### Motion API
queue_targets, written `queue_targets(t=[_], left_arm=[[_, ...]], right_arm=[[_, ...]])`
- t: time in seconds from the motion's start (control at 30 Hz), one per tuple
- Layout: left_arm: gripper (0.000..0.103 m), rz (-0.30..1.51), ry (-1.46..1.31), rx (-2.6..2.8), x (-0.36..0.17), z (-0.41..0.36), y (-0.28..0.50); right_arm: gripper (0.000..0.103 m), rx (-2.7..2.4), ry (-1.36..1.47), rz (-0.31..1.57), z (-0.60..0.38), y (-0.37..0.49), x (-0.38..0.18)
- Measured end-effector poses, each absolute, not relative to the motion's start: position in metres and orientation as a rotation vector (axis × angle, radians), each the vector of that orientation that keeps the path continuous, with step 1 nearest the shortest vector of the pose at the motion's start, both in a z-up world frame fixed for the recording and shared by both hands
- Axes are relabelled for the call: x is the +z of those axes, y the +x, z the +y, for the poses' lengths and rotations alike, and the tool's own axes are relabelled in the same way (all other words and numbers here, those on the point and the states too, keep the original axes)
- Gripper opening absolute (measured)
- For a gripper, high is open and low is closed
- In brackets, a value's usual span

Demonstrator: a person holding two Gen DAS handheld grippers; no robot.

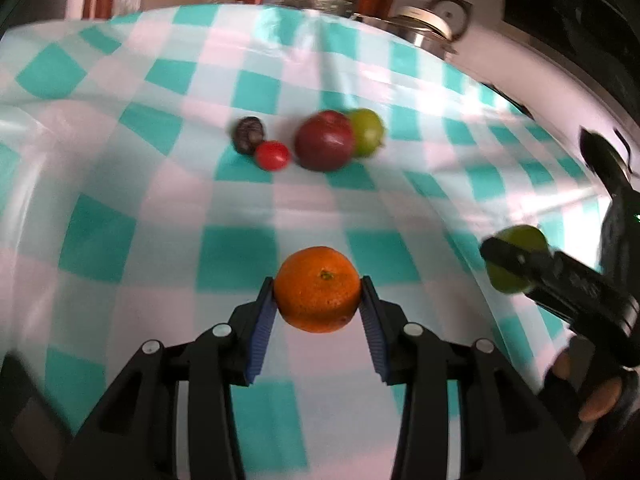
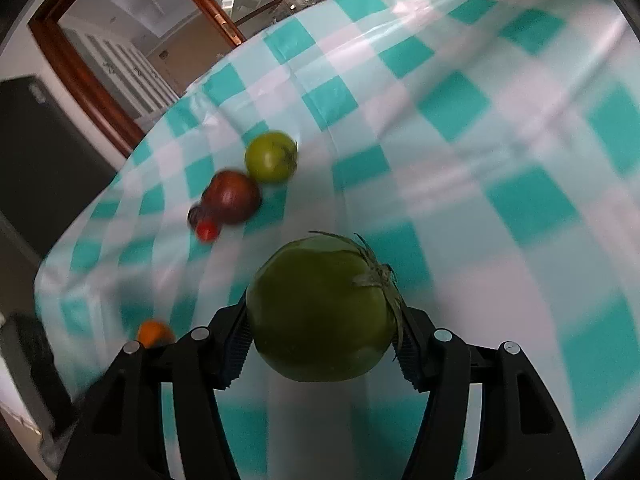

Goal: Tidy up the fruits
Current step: 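Carry the green tomato and the orange over the bin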

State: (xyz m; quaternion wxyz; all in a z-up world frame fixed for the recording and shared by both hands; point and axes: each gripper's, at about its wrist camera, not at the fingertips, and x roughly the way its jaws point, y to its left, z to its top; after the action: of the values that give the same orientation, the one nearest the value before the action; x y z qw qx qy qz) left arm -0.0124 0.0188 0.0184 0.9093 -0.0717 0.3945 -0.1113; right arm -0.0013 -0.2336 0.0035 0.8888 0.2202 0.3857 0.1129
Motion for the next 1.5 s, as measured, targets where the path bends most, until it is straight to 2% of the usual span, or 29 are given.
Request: queue_targets(t=[0.23, 0.4, 0.6, 0.8, 0.87, 0.93, 1.17, 1.5], left_arm=[[0.042, 0.822, -0.096, -0.382, 0.026, -0.042, -0.072], [0.042, 0.818, 0.019, -0.518, 0.033, -0.105, -0.116], [0.042, 0.814, 0.191, -0.705, 0.032, -0.186, -0.178], [0.042, 0.831, 0.393, -0.913, 0.010, -0.269, -0.242], [0.045, 0.847, 0.471, -0.975, -0.005, -0.295, -0.265], [0.043, 0.772, 0.559, -1.019, -0.010, -0.313, -0.288], [0.041, 0.776, 0.740, -1.190, -0.051, -0.365, -0.342], [0.040, 1.047, 0.826, -1.185, -0.144, -0.406, -0.321]], right_arm=[[0.060, 0.170, 0.320, 0.789, -0.279, -0.113, 0.022], [0.060, 0.111, 0.338, 0.761, -0.330, -0.187, 0.023], [0.060, 0.003, 0.388, 0.750, -0.395, -0.271, 0.006], [0.060, -0.131, 0.472, 0.791, -0.456, -0.339, -0.038], [0.060, -0.185, 0.485, 0.827, -0.470, -0.350, -0.057], [0.060, -0.241, 0.481, 0.877, -0.484, -0.356, -0.076], [0.060, -0.341, 0.486, 0.995, -0.521, -0.351, -0.129], [0.060, -0.408, 0.449, 1.184, -0.531, -0.350, -0.177]])
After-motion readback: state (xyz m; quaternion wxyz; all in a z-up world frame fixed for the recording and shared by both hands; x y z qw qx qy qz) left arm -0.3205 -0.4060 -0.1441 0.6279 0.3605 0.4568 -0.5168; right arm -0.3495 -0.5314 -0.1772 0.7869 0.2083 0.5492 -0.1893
